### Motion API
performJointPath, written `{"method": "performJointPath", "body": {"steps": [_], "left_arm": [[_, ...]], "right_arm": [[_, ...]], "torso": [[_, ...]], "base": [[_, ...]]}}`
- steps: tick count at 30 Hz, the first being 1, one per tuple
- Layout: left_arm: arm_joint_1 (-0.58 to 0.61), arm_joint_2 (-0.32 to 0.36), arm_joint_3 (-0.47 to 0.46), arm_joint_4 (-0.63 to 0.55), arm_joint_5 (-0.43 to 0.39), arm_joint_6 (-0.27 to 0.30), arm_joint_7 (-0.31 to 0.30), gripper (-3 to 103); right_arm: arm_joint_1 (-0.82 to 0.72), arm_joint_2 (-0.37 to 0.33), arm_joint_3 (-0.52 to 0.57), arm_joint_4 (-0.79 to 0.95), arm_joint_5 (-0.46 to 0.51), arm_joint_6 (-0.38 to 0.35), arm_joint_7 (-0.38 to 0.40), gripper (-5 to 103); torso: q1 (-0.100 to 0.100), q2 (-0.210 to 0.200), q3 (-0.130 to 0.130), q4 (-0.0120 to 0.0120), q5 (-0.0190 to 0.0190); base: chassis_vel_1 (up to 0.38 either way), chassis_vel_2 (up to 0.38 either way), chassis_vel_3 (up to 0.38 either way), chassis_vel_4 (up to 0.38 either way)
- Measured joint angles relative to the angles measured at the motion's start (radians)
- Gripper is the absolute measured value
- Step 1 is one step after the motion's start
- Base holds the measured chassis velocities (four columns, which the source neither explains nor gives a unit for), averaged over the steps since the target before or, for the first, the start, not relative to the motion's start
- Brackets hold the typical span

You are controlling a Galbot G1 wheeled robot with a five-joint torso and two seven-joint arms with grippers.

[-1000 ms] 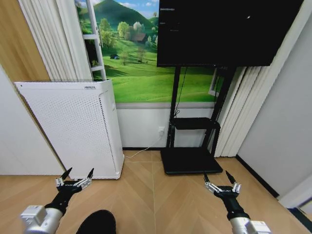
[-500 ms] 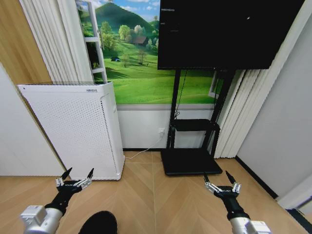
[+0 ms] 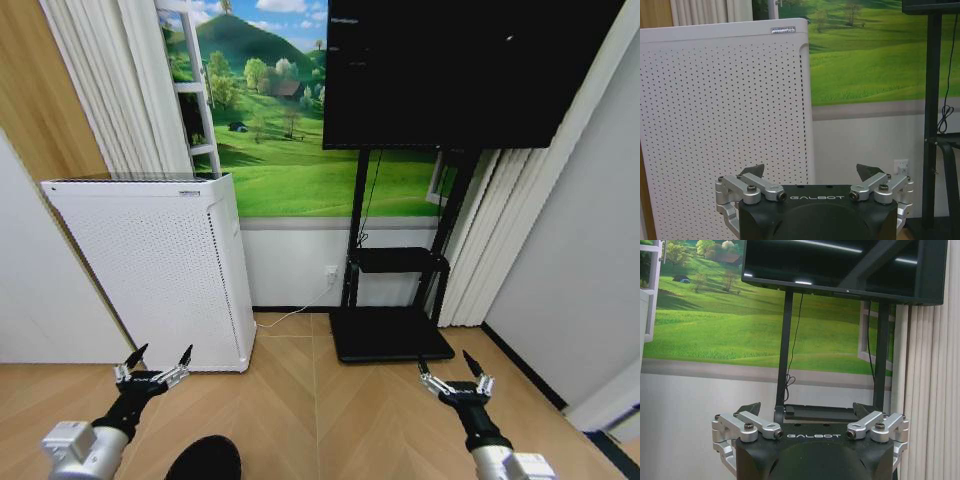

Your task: Pick up the trash bin and place the garbage on the floor into it.

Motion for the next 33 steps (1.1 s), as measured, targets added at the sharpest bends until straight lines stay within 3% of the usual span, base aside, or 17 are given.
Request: {"method": "performJointPath", "body": {"steps": [23, 33], "left_arm": [[0.000, 0.000, 0.000, 0.000, 0.000, 0.000, 0.000, 100], [0.000, 0.000, 0.000, 0.000, 0.000, 0.000, 0.000, 100]], "right_arm": [[0.000, 0.000, 0.000, 0.000, 0.000, 0.000, 0.000, 100], [0.000, 0.000, 0.000, 0.000, 0.000, 0.000, 0.000, 100]], "torso": [[0.043, 0.103, 0.060, -0.0001, 0.0000], [0.051, 0.122, 0.071, -0.0001, 0.0000]], "base": [[0.000, 0.000, 0.000, 0.000], [0.008, 0.011, 0.015, 0.007]]}}
